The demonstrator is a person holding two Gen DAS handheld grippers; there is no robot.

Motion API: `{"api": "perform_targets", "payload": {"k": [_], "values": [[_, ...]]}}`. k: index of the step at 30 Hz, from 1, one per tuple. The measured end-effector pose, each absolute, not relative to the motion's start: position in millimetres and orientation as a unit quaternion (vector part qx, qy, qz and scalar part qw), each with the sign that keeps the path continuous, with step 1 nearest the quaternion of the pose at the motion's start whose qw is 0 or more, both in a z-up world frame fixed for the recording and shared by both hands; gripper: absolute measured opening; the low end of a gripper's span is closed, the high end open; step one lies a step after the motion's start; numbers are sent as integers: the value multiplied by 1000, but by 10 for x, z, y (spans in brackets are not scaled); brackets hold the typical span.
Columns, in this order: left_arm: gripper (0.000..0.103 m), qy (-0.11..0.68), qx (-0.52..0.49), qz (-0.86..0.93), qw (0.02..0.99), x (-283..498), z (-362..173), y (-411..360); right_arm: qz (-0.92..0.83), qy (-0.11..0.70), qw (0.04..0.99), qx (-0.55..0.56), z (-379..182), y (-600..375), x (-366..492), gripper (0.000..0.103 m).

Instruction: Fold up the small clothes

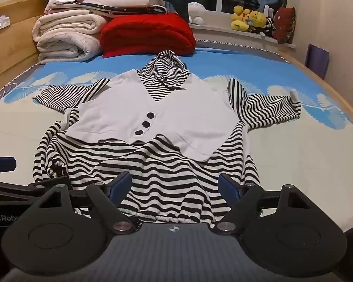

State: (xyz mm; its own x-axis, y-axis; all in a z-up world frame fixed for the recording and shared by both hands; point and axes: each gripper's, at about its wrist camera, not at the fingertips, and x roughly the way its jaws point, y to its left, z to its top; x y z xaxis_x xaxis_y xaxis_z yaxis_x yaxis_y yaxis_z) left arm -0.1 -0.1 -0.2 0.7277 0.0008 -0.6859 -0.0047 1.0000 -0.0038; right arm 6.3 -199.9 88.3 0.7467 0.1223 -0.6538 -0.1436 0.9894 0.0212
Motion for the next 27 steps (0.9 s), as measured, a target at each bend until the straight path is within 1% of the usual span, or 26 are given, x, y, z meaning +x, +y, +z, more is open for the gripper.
{"api": "perform_targets", "payload": {"k": [27], "values": [[102,372,-10,4,928,17,-4,1,70,363,929,-19,852,-1988,87,82]]}}
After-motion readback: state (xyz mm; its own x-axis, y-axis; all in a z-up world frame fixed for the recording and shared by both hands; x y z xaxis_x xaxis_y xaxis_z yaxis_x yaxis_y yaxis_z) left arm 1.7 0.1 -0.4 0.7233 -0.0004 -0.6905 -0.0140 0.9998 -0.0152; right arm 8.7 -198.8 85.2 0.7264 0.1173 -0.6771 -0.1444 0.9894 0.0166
